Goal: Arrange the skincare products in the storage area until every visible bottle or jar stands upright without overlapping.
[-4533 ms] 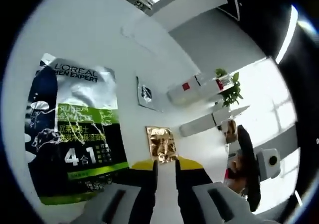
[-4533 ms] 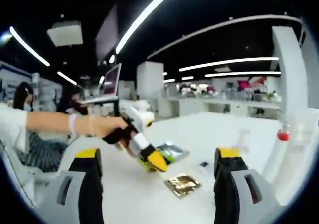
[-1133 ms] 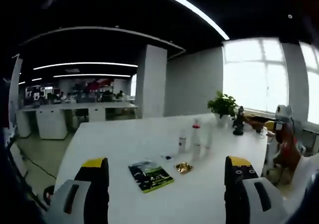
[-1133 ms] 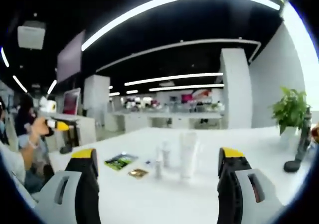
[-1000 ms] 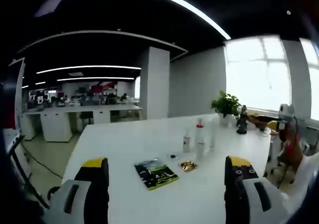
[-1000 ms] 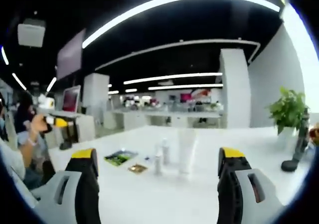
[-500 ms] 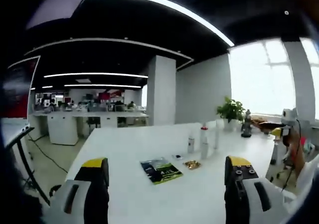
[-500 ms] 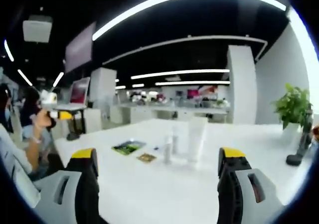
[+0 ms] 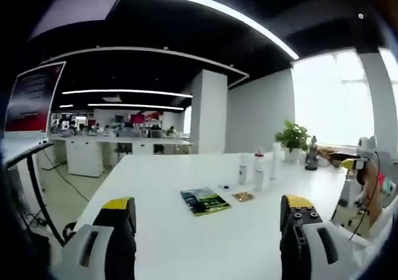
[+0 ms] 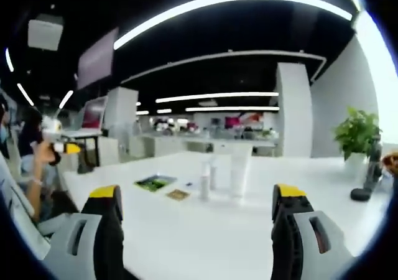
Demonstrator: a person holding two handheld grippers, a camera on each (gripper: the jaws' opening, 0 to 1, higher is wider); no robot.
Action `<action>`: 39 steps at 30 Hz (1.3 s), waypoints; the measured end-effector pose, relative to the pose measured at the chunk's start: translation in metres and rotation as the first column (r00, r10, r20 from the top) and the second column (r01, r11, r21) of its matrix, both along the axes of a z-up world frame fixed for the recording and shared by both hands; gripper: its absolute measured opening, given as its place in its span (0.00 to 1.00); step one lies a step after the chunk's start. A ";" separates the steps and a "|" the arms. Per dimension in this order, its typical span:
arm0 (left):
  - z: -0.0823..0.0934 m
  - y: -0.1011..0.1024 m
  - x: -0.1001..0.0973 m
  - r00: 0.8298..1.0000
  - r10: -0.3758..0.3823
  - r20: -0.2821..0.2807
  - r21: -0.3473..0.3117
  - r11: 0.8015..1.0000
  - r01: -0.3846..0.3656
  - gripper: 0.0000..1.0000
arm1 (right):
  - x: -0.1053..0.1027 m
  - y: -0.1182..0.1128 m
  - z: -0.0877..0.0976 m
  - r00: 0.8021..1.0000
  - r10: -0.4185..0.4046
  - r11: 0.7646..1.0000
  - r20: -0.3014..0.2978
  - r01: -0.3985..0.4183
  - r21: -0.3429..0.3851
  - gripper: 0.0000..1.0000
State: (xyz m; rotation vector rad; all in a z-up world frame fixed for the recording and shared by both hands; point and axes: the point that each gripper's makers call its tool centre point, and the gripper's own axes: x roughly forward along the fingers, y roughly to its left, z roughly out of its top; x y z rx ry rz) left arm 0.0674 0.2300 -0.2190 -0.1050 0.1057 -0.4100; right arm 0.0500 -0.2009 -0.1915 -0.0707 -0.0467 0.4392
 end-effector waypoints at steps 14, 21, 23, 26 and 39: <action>-0.014 -0.008 -0.011 1.000 0.017 0.003 0.015 1.000 -0.017 0.99 | -0.004 0.017 -0.016 0.999 0.027 0.999 -0.037 -0.026 0.033 0.98; -0.015 -0.019 -0.016 1.000 -0.030 0.000 0.018 0.999 0.030 0.99 | -0.014 0.007 -0.014 1.000 0.005 1.000 -0.018 -0.005 0.028 1.00; -0.015 -0.018 -0.017 1.000 -0.024 0.002 0.018 1.000 0.024 0.99 | -0.015 0.004 -0.012 1.000 0.003 0.999 -0.009 -0.003 0.039 1.00; -0.013 -0.014 -0.018 1.000 -0.016 0.004 0.009 1.000 0.016 0.99 | -0.012 -0.006 -0.010 1.000 -0.028 0.998 -0.008 0.029 0.053 1.00; -0.017 -0.005 -0.018 1.000 -0.001 -0.008 0.008 1.000 0.001 0.99 | -0.008 -0.006 -0.016 0.999 -0.029 1.000 -0.023 0.029 -0.003 0.99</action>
